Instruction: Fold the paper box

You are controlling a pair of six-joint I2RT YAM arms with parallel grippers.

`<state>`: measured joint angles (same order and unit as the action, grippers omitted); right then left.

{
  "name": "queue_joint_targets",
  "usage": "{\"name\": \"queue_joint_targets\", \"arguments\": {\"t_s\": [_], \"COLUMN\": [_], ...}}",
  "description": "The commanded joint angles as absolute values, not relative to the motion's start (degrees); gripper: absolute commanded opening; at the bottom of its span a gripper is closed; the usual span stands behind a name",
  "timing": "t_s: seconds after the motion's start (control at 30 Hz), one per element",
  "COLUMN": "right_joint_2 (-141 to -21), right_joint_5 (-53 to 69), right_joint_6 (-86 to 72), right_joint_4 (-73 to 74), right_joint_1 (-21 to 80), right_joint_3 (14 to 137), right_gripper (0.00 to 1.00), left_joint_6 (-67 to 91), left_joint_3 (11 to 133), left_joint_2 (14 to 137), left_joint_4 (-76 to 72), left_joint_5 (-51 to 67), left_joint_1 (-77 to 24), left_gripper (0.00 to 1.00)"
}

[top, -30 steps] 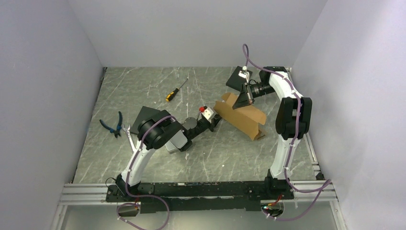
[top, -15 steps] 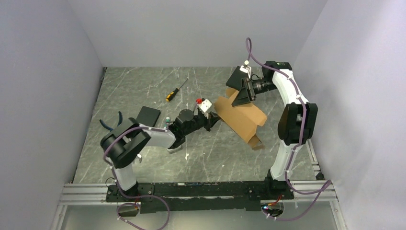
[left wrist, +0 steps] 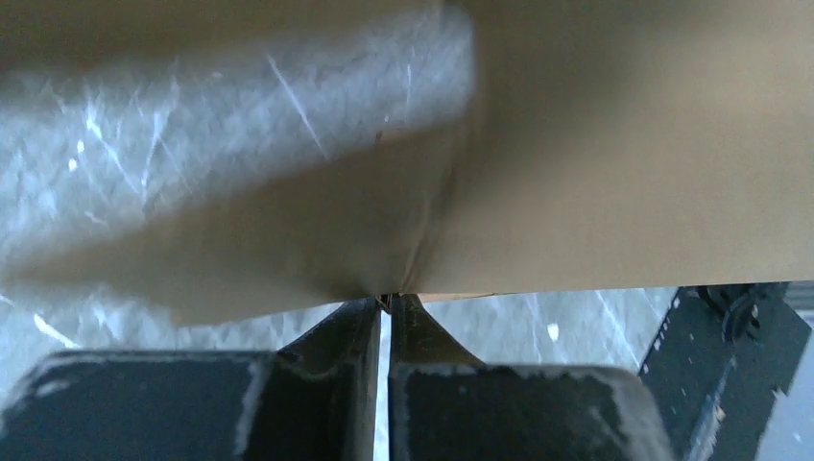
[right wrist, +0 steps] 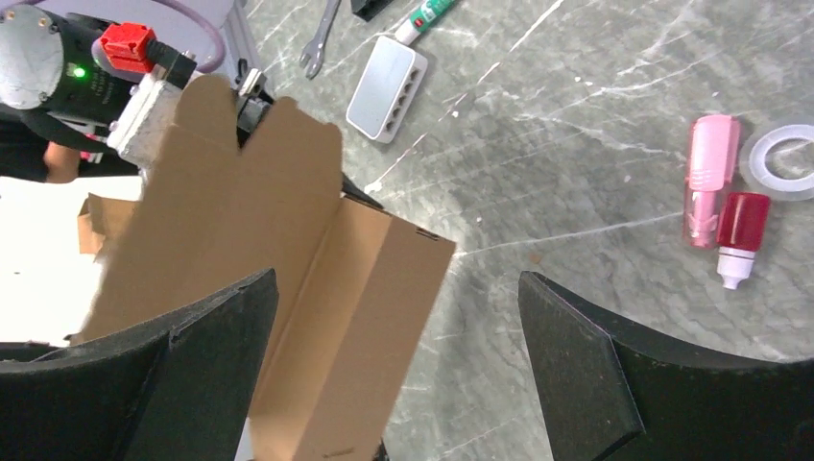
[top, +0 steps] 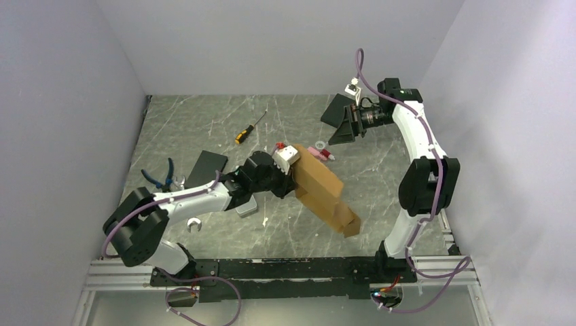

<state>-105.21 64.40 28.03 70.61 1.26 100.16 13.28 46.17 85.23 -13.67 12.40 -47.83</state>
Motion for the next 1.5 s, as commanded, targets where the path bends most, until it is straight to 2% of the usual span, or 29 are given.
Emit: {"name": "queue_joint_targets", "arguments": {"t_s": [0.0,0.37,0.63,0.83,0.93,1.0,1.07,1.17,1.23,1.27,1.37,1.43,1.47], "right_joint_2": [-100.1,-79.51,-70.97,-62.36,-61.54,-62.64,-63.7,-64.3,-65.18,-66.09,-71.28,-75.16,-76.87], "right_joint_5": [63.87,66.64,65.88,61.25,67.39,70.63,65.75,55.56,50.19,47.68,40.72,39.65,39.66], "right_joint_6": [25.66,25.94,33.73,24.39,25.13,28.53,32.61,29.3,25.92,25.0,25.18,24.86,24.45], "right_joint_4": [63.33,42.59,40.28,26.97,26.24,28.71,32.27,25.98,21.23,19.77,19.53,21.44,22.19], "right_joint_1": [0.52,-2.84,-3.33,-6.58,-6.17,-3.42,3.95,14.97,19.74,21.7,26.08,27.0,27.52], "right_joint_3": [98.4,78.31,64.64,57.77,54.8,53.47,52.89,49.5,47.9,47.42,48.14,49.61,50.14], "right_gripper": [1.0,1.0,1.0,1.0,0.99,0.98,0.97,0.93,0.84,0.75,0.31,0.14,0.09], "left_joint_6": [16.03,23.06,31.1,32.25,32.72,32.82,32.78,32.5,32.52,32.52,32.64,32.82,32.87], "left_joint_3": [49.87,62.52,71.54,78.4,80.27,81.75,83.46,85.34,86.04,86.28,86.57,86.82,86.91], "left_joint_2": [80.61,82.0,92.28,100.85,104.24,106.56,108.91,111.58,112.8,113.23,113.79,114.18,114.2], "left_joint_4": [0.75,28.64,41.77,49.2,50.3,51.28,52.51,53.84,54.41,54.61,54.58,54.58,54.58], "left_joint_5": [14.05,9.21,10.21,10.12,10.41,11.23,11.78,12.88,13.62,14.15,15.85,16.68,16.95], "left_joint_1": [-47.87,-45.58,-41.52,-40.4,-39.84,-39.44,-39.1,-38.61,-38.25,-38.05,-37.63,-37.38,-37.26], "left_gripper": [0.0,0.0,0.0,0.0,0.0,0.0,0.0,0.0,0.0,0.0,0.0,0.0,0.0]}}
